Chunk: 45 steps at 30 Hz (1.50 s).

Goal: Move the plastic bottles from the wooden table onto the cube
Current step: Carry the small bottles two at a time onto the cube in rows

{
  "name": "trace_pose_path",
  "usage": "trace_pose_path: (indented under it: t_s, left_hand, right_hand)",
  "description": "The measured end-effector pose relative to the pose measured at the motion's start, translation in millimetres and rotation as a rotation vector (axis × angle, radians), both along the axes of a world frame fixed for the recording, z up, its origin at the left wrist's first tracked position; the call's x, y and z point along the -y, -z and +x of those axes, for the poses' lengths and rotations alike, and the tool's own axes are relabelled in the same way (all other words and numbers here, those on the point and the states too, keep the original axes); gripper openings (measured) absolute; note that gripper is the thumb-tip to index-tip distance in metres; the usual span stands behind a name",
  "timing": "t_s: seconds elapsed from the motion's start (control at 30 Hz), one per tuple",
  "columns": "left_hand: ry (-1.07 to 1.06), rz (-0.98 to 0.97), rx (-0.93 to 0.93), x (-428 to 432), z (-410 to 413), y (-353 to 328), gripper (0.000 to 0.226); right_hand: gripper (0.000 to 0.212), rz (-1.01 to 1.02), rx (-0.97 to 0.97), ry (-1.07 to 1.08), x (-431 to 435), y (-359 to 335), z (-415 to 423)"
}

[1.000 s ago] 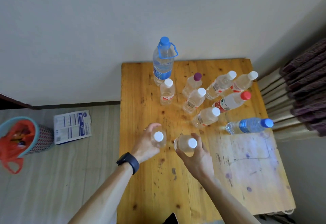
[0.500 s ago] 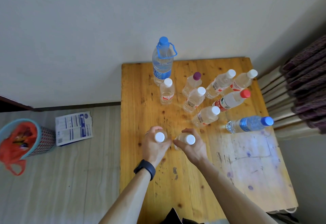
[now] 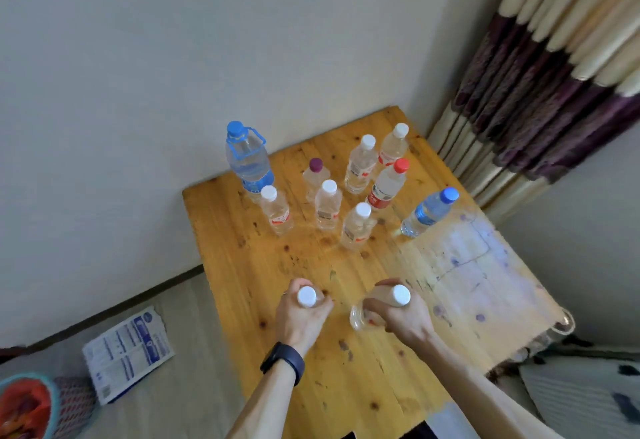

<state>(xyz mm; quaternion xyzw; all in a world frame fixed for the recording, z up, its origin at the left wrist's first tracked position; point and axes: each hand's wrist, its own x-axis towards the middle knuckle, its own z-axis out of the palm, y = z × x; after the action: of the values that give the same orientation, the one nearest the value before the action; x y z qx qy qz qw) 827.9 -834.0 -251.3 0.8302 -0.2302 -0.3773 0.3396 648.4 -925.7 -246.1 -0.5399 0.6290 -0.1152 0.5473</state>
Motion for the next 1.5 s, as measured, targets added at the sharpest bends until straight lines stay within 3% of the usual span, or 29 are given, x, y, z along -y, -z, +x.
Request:
trace_pose_path:
  t_s: [0.3,0.6,0.8,0.9,1.17,1.5]
  left_hand:
    - [0.574,-0.022,-0.024,33,-125,-54,0.027]
    - [1.137,-0.201,0.103,4,-360,-107,0.034]
    - [1.435,-0.19,-0.057,-120,-525,-123,0.027]
    - [1.629,-0.14,-0.11,-195,-603,-125,0.028]
    - [2.224,-0.152,-0.083,-399,-774,-132,0.035]
    - [2.666,-0.088,-0.064,-608,-942,-109,0.03]
  right_hand:
    - [0.042,-0.126,0.01,0.432,-70,-59,-174]
    - [0.031,-0.264,-0.04,1.023,-241,-107,-364]
    - [0.04,-0.301,-0.057,1.469,-419,-113,-463]
    - [0.033,-0.299,-0.085,1.683,-511,-120,-496]
    - [0.046,-0.28,-0.156,2.297,-724,-123,-551]
    - [0.043,-0.292,-0.17,2.69,-910,-125,-636]
